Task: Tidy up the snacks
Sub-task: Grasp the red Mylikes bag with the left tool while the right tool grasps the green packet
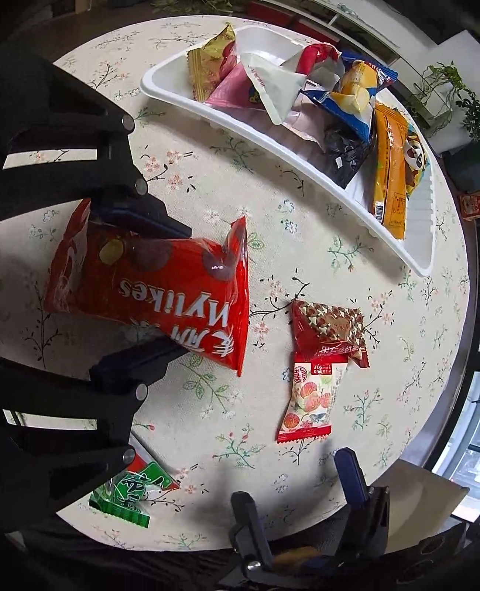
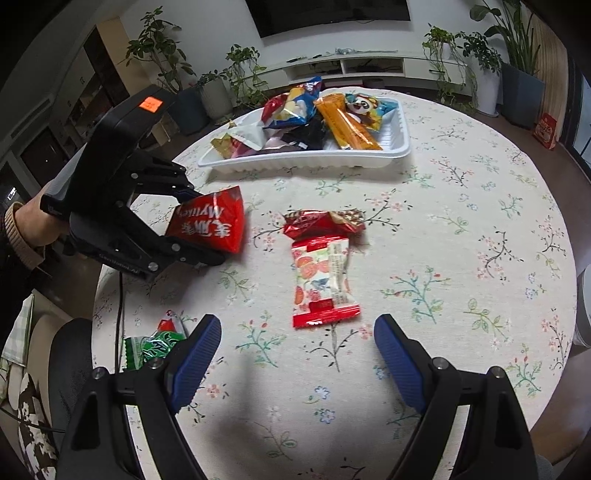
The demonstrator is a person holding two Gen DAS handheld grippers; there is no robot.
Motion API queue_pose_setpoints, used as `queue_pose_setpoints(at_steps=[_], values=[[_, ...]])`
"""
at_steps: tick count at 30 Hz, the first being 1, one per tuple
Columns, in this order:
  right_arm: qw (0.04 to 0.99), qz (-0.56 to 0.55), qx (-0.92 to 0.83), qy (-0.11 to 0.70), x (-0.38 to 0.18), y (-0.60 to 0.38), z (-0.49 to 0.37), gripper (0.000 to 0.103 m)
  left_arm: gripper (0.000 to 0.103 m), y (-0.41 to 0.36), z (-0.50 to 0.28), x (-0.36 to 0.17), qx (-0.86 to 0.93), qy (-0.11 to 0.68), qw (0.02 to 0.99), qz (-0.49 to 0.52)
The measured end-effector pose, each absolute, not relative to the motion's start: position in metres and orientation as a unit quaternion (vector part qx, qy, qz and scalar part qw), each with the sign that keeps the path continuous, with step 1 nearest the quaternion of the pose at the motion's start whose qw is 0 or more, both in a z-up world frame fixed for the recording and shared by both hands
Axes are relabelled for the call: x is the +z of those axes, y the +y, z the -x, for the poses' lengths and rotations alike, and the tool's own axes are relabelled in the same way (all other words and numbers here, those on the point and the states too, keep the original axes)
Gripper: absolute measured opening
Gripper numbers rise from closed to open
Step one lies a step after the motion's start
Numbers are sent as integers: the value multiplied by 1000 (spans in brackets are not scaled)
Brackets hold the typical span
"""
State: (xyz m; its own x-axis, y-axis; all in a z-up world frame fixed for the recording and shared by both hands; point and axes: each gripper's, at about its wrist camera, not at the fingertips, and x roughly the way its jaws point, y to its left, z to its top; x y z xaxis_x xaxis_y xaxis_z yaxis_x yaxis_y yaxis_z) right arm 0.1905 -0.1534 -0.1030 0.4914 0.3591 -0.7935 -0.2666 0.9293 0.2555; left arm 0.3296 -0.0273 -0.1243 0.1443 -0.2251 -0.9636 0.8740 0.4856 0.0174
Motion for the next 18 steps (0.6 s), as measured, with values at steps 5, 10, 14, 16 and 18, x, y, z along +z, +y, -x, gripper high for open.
queue_pose_setpoints(at_steps=[5,10,14,16,18], values=[[859,-51,183,475,-101,-150,-191,87,41,-21,-325,-123,-392,522,698,-295],[846,-52,226,481,-93,-124,-178,87,38,-9,-317,-121,-374,527,716,-265],[838,-17,266,477,-89,-84,-159,87,37,16,-312,-118,-353,530,736,-229],[833,-5,275,480,-93,-68,-156,87,37,23,-309,-117,-341,532,747,-208],[830,12,273,486,-98,-54,-155,84,37,35,-305,-116,-325,532,760,-184]])
